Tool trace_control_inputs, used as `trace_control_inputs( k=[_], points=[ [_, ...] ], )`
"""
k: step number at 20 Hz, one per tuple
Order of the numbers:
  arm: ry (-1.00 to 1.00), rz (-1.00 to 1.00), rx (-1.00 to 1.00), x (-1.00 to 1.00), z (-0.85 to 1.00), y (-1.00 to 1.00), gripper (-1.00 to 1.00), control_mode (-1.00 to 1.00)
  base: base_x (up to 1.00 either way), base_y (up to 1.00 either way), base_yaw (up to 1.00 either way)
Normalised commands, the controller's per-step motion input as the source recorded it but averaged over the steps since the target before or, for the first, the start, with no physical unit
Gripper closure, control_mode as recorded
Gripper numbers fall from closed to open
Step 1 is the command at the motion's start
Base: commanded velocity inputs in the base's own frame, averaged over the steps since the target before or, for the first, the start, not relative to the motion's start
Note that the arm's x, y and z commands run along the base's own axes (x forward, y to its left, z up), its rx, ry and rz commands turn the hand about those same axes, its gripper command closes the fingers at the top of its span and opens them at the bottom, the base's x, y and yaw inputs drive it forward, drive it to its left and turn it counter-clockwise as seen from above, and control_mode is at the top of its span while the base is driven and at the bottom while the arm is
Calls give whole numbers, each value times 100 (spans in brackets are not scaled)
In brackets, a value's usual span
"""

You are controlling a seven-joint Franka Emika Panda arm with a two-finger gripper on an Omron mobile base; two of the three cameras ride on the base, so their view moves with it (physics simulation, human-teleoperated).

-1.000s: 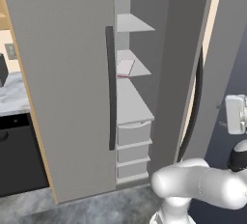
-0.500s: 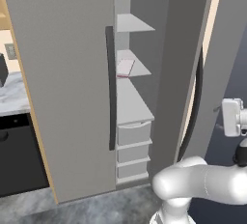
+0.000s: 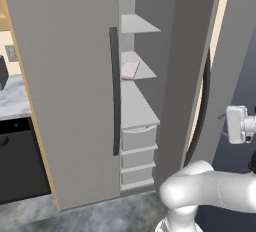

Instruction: The ice cube tray has been filled with water. Take the tray and place it in the freezer to make ice. Close the freezer door after placing the tray.

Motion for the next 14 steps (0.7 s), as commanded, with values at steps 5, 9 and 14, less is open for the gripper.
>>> trace_control_inputs(
  k=[5, 9, 14],
  points=[
    [0, 0, 0, 18, -25, 2, -100, -100, 0, 0, 0],
    [0, 0, 0, 20, -27, 13, -100, -100, 0, 0, 0],
    [0, 0, 0, 17, -26, 15, -100, -100, 0, 0, 0]
  ],
)
